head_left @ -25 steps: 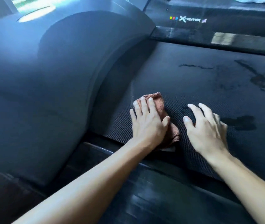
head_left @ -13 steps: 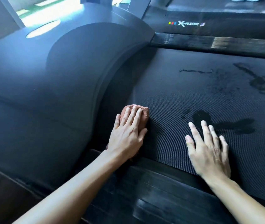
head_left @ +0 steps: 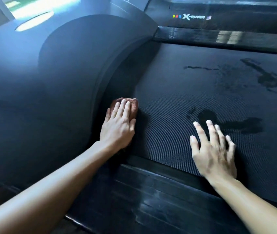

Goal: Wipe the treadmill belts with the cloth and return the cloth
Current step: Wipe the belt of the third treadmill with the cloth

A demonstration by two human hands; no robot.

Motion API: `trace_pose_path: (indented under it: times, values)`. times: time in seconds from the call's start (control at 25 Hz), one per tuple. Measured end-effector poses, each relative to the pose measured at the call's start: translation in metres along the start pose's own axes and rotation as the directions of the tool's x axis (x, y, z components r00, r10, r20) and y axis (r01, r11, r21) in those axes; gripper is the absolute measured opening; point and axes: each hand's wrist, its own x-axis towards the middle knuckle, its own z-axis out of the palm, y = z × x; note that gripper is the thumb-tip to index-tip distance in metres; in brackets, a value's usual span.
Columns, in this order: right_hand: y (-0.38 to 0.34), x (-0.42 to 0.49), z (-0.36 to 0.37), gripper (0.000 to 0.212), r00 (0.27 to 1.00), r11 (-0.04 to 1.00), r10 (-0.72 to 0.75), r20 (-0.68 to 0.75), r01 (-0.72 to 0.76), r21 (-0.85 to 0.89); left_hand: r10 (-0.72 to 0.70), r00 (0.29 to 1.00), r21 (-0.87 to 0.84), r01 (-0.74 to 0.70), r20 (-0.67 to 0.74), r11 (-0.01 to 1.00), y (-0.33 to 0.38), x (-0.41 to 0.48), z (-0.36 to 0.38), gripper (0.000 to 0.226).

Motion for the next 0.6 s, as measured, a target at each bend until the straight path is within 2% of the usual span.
trace_pose_path:
  times: [0.12, 0.2, 0.4, 0.48, 0.6]
  values:
    - [-0.002, -0.001, 0.0, 0.057, 1.0, 1.0, -0.005, -0.007, 0.005, -0.002, -0.038, 0.996, -0.021, 0.039, 0.076, 0.999, 0.004, 0.066, 0.0, 0.065]
    - [-0.002, -0.001, 0.001, 0.056, 1.0, 1.0, -0.006, -0.009, 0.006, -0.011, -0.051, 0.996, -0.024, 0.053, 0.074, 0.998, 0.009, 0.092, 0.006, 0.064]
    - [0.0, -0.004, -0.007, 0.057, 0.999, 1.0, -0.015, 0.048, 0.016, -0.009, -0.028, 0.999, -0.017, 0.029, 0.038, 0.999, 0.001, 0.057, 0.003, 0.064]
    - [-0.001, 0.006, -0.016, 0.049, 0.998, 1.0, -0.01, 0.068, 0.009, 0.019, -0.025, 0.999, -0.013, 0.025, 0.033, 1.0, -0.002, 0.06, 0.003, 0.064]
    - [-0.012, 0.06, -0.028, 0.024, 0.999, 0.996, 0.023, 0.037, -0.026, 0.081, -0.012, 0.999, -0.015, 0.013, 0.043, 1.0, 0.003, 0.099, 0.009, 0.064]
